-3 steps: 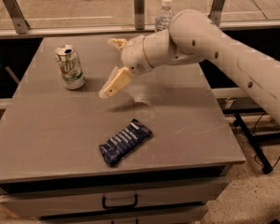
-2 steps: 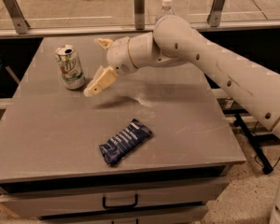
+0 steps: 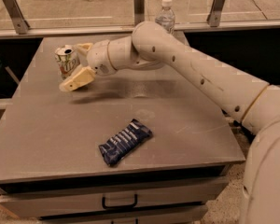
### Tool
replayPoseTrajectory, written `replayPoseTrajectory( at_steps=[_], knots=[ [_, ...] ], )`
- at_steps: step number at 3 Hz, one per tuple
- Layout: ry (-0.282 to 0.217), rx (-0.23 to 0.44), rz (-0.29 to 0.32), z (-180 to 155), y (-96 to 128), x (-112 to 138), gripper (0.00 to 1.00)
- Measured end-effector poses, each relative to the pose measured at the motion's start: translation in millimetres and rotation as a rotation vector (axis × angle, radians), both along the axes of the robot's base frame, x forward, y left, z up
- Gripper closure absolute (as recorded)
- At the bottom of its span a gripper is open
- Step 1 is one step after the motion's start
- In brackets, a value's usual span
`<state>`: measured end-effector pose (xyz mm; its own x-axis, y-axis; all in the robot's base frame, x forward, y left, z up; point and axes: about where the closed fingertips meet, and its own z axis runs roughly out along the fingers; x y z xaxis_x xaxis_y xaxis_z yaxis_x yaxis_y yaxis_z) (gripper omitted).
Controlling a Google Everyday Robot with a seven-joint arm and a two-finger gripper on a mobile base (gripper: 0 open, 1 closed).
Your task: Pick 7up can
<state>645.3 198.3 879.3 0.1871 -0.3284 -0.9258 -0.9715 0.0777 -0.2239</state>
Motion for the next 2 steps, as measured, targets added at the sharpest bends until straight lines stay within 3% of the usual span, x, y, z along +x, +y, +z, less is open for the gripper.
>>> replayPoseTrajectory(
  at_steps=[1, 2],
  knots=[
    [0.034, 0.03, -0.023, -5.7, 5.5, 3.3, 0.39],
    [0.056, 0.058, -0.039, -0.7, -5.6, -0.6, 0.63]
  ],
)
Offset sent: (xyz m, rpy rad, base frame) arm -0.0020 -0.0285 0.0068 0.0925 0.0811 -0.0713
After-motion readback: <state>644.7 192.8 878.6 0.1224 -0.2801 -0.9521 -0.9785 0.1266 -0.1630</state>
